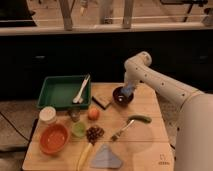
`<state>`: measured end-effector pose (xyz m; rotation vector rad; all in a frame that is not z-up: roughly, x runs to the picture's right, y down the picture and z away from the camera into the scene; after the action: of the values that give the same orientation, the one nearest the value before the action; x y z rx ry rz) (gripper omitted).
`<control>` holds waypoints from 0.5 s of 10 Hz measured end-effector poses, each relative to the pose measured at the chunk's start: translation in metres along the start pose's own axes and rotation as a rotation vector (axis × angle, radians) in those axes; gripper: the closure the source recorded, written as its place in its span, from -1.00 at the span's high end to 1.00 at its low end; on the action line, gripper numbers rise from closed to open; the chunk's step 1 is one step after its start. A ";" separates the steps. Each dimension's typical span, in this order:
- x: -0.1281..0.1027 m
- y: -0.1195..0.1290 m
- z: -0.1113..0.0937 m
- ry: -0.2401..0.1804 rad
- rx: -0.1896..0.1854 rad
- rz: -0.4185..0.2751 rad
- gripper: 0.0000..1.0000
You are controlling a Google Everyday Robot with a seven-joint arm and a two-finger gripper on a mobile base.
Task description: Place sponge in purple bowl
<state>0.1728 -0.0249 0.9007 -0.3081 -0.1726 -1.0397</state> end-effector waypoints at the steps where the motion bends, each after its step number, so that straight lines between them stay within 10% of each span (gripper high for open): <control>1: 0.000 0.000 0.000 0.000 0.001 0.001 0.43; 5: -0.001 0.000 -0.001 -0.001 -0.001 0.000 0.60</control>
<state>0.1724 -0.0246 0.8999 -0.3091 -0.1730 -1.0393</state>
